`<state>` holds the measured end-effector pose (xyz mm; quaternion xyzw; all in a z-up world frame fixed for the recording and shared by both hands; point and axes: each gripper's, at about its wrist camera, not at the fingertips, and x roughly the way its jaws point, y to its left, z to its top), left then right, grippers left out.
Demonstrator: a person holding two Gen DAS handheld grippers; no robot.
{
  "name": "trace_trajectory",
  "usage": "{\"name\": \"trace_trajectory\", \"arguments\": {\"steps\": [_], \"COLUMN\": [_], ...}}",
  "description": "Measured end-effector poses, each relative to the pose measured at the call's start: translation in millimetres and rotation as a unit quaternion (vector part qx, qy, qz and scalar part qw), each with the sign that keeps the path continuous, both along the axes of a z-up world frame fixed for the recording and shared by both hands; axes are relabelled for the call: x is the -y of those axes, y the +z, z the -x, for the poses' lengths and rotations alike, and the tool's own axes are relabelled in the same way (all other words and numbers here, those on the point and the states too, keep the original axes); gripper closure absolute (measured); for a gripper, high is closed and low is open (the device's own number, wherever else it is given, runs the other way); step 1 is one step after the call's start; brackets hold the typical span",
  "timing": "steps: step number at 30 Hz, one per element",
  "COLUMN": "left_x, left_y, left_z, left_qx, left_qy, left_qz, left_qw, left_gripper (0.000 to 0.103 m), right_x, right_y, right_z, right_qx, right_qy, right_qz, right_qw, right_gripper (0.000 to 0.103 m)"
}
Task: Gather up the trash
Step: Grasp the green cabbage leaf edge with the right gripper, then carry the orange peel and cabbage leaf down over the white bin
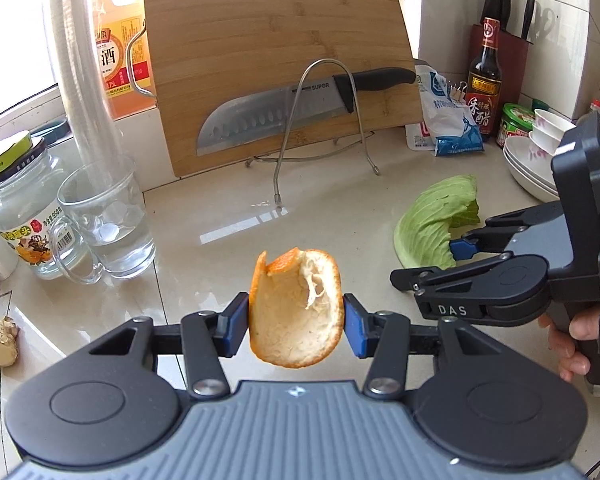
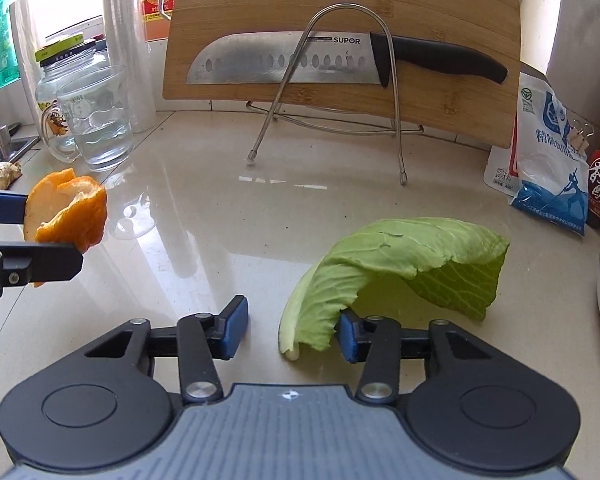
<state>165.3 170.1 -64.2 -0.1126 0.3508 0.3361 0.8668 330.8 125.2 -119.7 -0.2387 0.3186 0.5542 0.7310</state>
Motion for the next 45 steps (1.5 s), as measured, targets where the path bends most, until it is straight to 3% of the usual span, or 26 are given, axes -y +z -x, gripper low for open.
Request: {"name": "trace_trajectory", "arguments": {"steps": [3,10,21,27,31,34,36,45], "left_x": [-1,-1,4,4,1,-1,-2,3], "left_y": [-1,-1,0,-1,-2,-3,-3,-1], "left_z": [-1,-2,-1,1,1,0,-1,-7], "left_qx": [0.0,-0.002,-0.01,-0.01,-0.01,-0.011,-0.013,-0.026], "left_qy": [-0.002,-0.013,-0.037,-0.035,-0.032,-0.031,-0.033,-0.067], "left_qz": [0.002,0.0,-0.008,-0.002,0.001,0.001,-0.001,-0.014], "left_qw": [1.0,0.9999,0.9992,0.9993,0.9994,0.9995,0.9994,0.9973], "left_gripper": [0.055,0.055,0.055,0.055,0.055,0.055,0.055,0.055], "right_x": [1,11,32,28,21,17,16,38], "right_y": [0,9,24,13,4,3,4,26], "right_z": [-1,2,10,10,7,3,3,4], "right_qx": [0.007,0.014,0.018,0.02,0.019,0.013,0.012,0.018], "right_qy": [-0.008,-0.011,-0.006,-0.008,-0.013,-0.019,-0.024,-0.032], "right_qz": [0.002,-0.006,-0.012,0.0,0.004,0.0,-0.003,-0.025], "right_qw": [1.0,1.0,1.0,1.0,1.0,1.0,1.0,0.999], "right_gripper": [0.078,0.096,0.099,0.086,0.085,0.086,0.094,0.094]}}
